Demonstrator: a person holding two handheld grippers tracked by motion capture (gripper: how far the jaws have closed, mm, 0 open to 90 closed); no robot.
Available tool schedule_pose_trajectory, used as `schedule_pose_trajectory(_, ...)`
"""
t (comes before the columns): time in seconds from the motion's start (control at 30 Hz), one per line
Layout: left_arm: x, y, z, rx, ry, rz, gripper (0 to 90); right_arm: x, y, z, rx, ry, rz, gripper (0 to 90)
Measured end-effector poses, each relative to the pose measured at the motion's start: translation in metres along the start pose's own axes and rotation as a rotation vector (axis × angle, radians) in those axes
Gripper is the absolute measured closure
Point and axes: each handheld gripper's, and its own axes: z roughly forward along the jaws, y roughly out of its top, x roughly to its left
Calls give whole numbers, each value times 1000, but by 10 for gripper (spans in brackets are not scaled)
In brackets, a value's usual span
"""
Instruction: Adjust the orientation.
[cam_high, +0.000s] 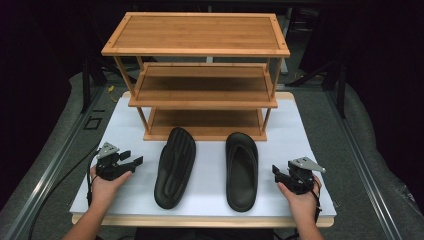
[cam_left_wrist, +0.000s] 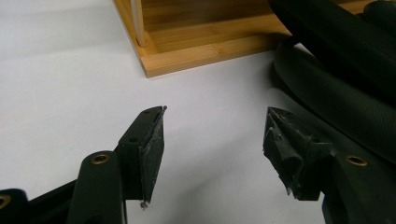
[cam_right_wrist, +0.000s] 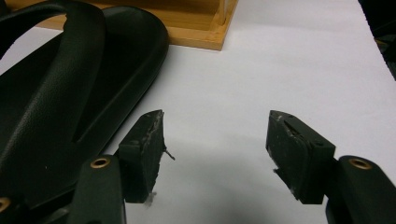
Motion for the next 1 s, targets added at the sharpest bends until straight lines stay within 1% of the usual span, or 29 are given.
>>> schedule_pose_trajectory(0.27, 0, -1, -1, 0, -4, 3, 384, 0, 1, 0, 4, -1, 3, 369)
schedule_pose_trajectory(0.37, 0, -1, -2, -10, 3, -2, 384, 0, 1, 1, 5, -10, -6, 368)
schedule_pose_trajectory(0.5, 1, 0, -4, -16, 14, -8, 385, 1, 1, 2, 13, -11, -8, 368)
schedule_pose_trajectory(0.6, 1, 0, -4, -16, 17, -9, 387, 0, 1, 1, 10, -14, -4, 374)
schedule_pose_trajectory(0.67, 0, 0, -4, -25, 16, -6, 396, 0, 1, 1, -3, -17, -1, 376)
schedule_pose_trajectory(0.8, -1, 0, -4, -18, 9, 1, 406, 0, 1, 1, 3, -18, 1, 378)
schedule_pose_trajectory(0.9, -3, 0, -5, -17, -1, 3, 406, 0, 2, 0, -9, -18, 3, 391)
schedule_pose_trajectory(1.0, -5, 1, -5, -13, -8, 5, 406, 0, 2, 0, -4, -14, 3, 394)
